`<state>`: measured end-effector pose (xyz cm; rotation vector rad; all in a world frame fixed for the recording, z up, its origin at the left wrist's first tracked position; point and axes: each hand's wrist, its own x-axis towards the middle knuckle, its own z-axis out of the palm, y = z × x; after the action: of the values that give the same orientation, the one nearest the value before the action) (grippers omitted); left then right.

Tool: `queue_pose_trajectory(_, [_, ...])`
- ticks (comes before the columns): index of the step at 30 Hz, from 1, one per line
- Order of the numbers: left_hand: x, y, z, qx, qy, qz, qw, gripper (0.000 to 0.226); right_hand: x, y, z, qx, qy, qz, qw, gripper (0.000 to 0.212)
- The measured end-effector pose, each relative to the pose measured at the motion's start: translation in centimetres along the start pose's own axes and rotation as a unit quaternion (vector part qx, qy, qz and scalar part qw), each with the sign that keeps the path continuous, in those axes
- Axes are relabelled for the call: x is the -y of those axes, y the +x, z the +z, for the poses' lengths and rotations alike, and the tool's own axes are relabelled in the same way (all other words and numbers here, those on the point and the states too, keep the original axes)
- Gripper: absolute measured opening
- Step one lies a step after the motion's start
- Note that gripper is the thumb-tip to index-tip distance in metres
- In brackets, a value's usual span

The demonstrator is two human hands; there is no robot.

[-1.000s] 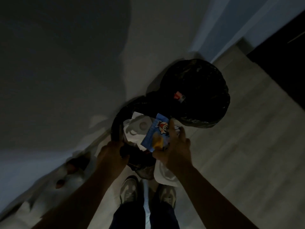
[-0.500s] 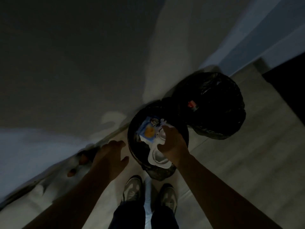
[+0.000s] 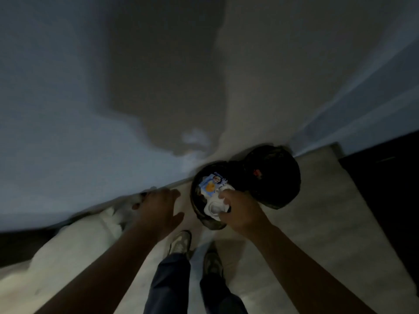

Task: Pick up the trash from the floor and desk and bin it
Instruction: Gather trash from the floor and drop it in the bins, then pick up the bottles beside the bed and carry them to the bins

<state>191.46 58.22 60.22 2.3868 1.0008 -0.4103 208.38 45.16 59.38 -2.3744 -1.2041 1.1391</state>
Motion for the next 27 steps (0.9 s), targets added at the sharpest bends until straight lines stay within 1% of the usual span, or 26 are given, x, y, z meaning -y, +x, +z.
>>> queue_pose_trajectory(3, [-1.8,-5.5,-3.9,-0.030,-0.009,-0.032,0.999,0.051,3.7,-4.2,-3.5,-0.010,-0.021,-0.051,0.998,0.043])
queue_pose_trajectory(8, [-3.6,-14.9,-8.2,-0.097,-0.055,-0.073,0.991,0.053,9.4,-10.3,-7.9,0.006,-0.070,-0.150,0.986,0.039])
queue_pose_trajectory(11, [-3.8,-20.8,-9.4,-0.140,-0.070,-0.118,0.981,0.050,12.9,-13.1,-8.5,0.021,-0.096,-0.194,0.976,0.035])
queue_pose_trajectory(15, [-2.7,-28.5,-9.5,-0.178,-0.095,-0.189,0.961,0.049,18.3,-16.6,-6.4,0.053,-0.137,-0.270,0.952,0.031])
queue_pose_trajectory(18, [-1.4,-34.9,-8.6,-0.216,-0.139,-0.253,0.933,0.045,22.9,-19.7,-3.5,0.092,-0.168,-0.329,0.925,0.034])
queue_pose_trajectory(21, [0.4,-42.4,-6.9,-0.251,-0.176,-0.325,0.895,0.045,27.3,-23.4,0.5,0.138,-0.208,-0.378,0.892,0.034])
queue_pose_trajectory(27, [3.4,-60.0,-1.7,-0.305,-0.226,-0.446,0.811,0.045,35.5,-34.5,10.9,0.202,-0.268,-0.490,0.805,0.037])
